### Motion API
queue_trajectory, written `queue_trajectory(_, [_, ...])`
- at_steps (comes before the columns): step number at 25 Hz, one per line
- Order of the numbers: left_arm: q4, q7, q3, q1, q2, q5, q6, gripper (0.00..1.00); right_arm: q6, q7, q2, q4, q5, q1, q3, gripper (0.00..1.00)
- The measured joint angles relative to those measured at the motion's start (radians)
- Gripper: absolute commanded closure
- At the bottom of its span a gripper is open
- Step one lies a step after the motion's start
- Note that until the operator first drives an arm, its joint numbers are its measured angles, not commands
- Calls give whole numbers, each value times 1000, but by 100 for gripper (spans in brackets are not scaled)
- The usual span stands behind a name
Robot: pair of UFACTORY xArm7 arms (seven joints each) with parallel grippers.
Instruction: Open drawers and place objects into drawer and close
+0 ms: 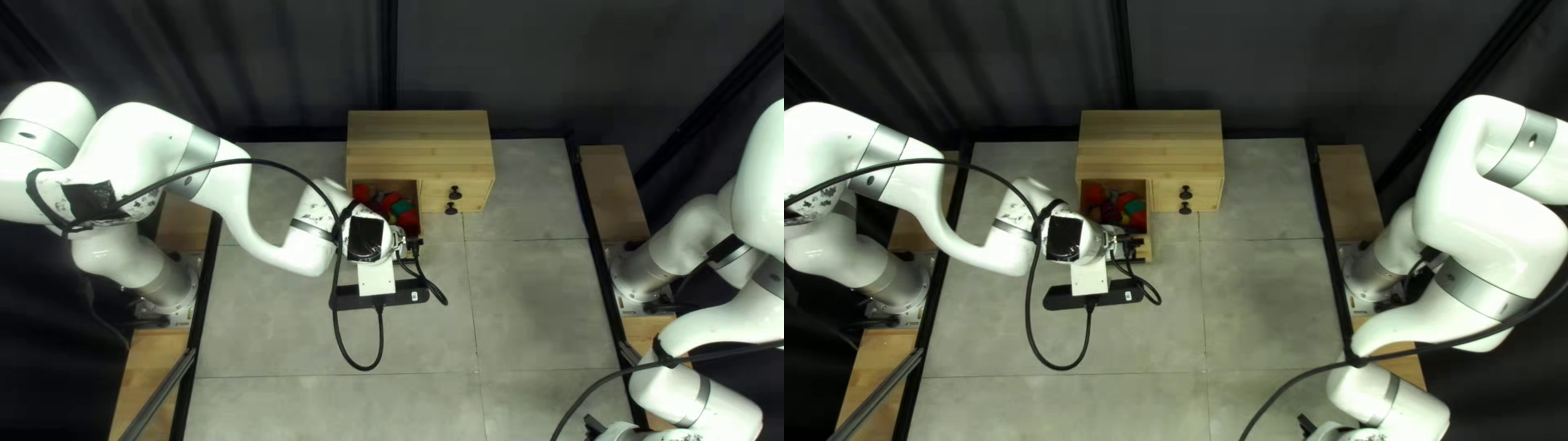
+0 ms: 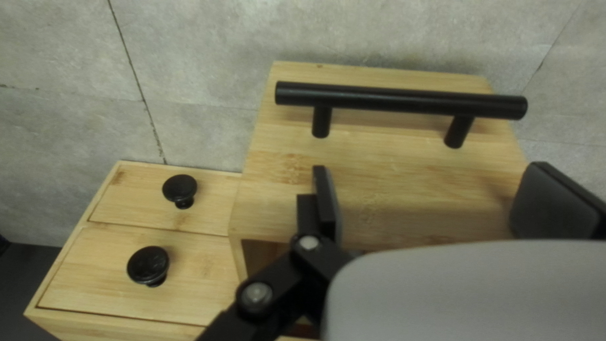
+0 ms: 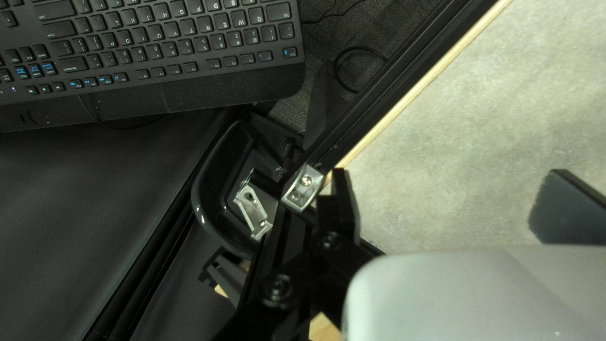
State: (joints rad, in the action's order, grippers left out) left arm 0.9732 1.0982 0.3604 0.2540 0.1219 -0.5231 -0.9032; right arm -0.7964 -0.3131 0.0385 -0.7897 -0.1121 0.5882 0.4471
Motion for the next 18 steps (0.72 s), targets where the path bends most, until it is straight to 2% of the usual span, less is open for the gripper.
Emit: queue_trajectory(18, [-32, 121, -3, 16, -27, -4, 15, 0, 0, 0, 0, 0, 0, 0, 0, 0])
